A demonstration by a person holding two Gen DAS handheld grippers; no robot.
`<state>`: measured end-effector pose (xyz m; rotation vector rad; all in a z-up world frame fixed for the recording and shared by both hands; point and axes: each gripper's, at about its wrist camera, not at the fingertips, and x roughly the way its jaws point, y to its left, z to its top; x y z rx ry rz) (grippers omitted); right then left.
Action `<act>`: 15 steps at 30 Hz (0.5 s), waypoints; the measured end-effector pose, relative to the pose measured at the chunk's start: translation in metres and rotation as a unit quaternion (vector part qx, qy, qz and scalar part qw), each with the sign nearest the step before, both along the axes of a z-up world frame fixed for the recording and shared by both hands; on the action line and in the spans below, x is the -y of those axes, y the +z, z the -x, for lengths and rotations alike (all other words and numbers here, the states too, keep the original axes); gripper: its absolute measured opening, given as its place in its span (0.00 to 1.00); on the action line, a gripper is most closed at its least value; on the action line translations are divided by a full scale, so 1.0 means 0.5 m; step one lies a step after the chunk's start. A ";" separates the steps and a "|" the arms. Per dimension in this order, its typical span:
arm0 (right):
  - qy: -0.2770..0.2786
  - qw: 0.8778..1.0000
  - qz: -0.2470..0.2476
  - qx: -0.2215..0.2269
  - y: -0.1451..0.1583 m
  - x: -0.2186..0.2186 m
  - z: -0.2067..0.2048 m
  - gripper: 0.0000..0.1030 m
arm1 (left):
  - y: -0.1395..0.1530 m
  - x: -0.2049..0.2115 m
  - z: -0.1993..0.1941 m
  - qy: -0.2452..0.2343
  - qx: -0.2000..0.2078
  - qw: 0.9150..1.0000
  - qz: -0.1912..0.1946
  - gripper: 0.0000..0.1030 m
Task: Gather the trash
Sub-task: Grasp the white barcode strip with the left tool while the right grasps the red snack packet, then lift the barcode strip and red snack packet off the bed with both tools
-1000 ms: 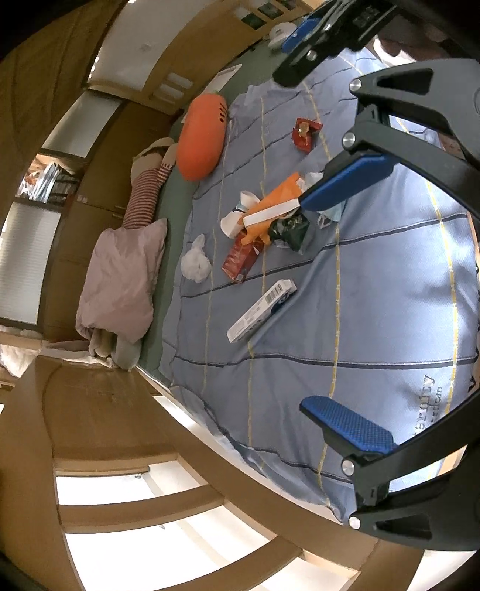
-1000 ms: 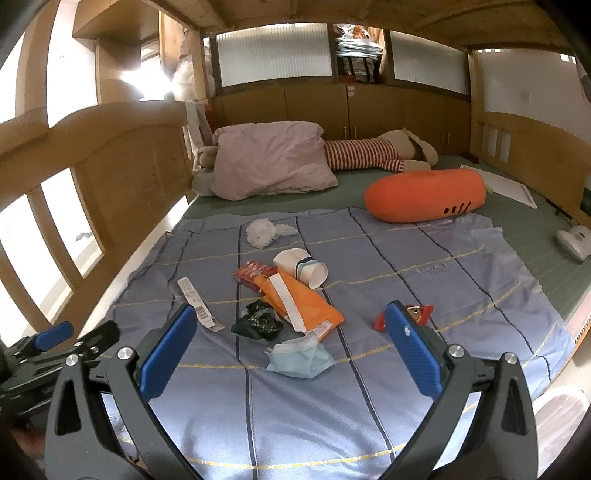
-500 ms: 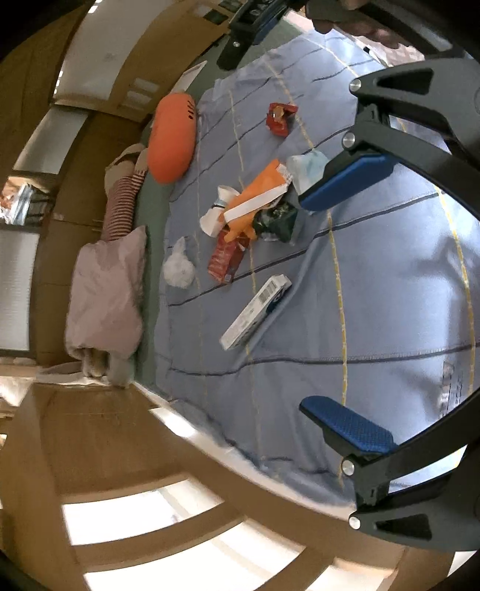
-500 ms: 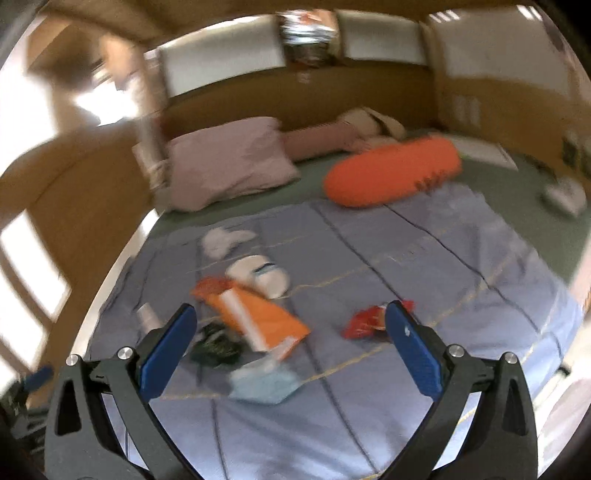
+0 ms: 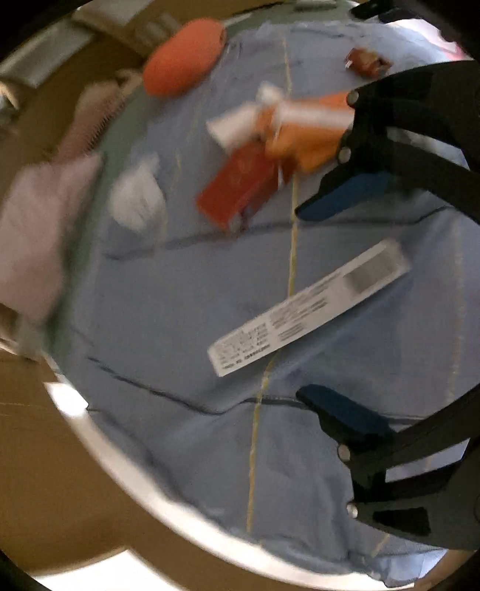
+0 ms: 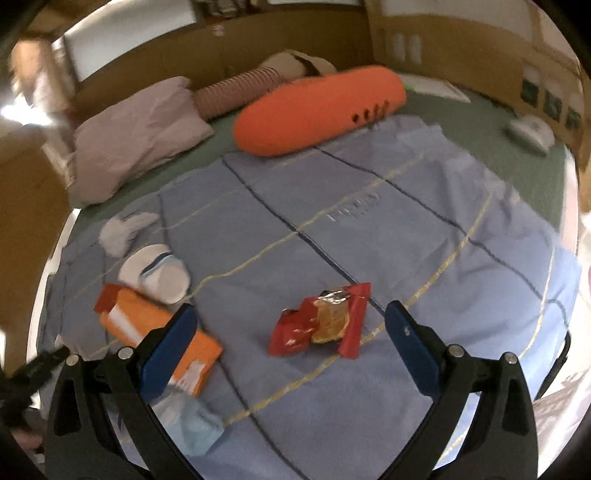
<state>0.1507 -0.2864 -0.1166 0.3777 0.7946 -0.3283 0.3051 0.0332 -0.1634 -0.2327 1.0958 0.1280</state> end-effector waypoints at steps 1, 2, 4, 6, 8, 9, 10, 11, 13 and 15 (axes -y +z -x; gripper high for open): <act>-0.002 1.000 -0.006 -0.008 -0.008 0.014 -0.007 0.97 | -0.024 -0.008 -0.018 0.009 -0.018 1.000 0.010 0.59; -0.012 1.000 -0.007 -0.015 -0.017 0.033 -0.014 0.97 | -0.039 -0.012 -0.027 0.013 -0.029 0.999 0.021 0.35; -0.016 1.000 -0.010 -0.024 -0.035 0.052 -0.029 0.97 | -0.043 -0.013 -0.034 -0.001 -0.009 1.000 0.027 0.25; -0.012 0.999 -0.015 -0.046 -0.060 0.061 -0.050 0.93 | -0.038 -0.015 -0.036 -0.015 -0.008 0.999 0.043 0.18; -0.006 0.997 -0.027 -0.067 -0.085 0.061 -0.069 0.91 | -0.020 -0.013 -0.029 -0.029 0.005 0.998 0.049 0.15; 0.001 0.996 -0.027 -0.081 -0.099 0.056 -0.084 0.84 | -0.005 -0.011 -0.020 -0.039 0.017 0.998 0.049 0.14; 0.010 0.995 -0.026 -0.095 -0.110 0.050 -0.092 0.80 | 0.008 -0.008 -0.010 -0.046 0.026 0.998 0.046 0.14; 0.021 0.993 -0.032 -0.113 -0.122 0.045 -0.102 0.68 | 0.035 -0.012 0.007 -0.049 0.041 0.997 0.042 0.14; 0.035 0.991 -0.044 -0.125 -0.130 0.033 -0.103 0.58 | 0.082 -0.036 0.039 -0.044 0.046 0.996 0.068 0.16; 0.049 0.991 -0.039 -0.121 -0.113 0.017 -0.094 0.40 | 0.119 -0.061 0.072 -0.041 0.062 0.992 0.104 0.16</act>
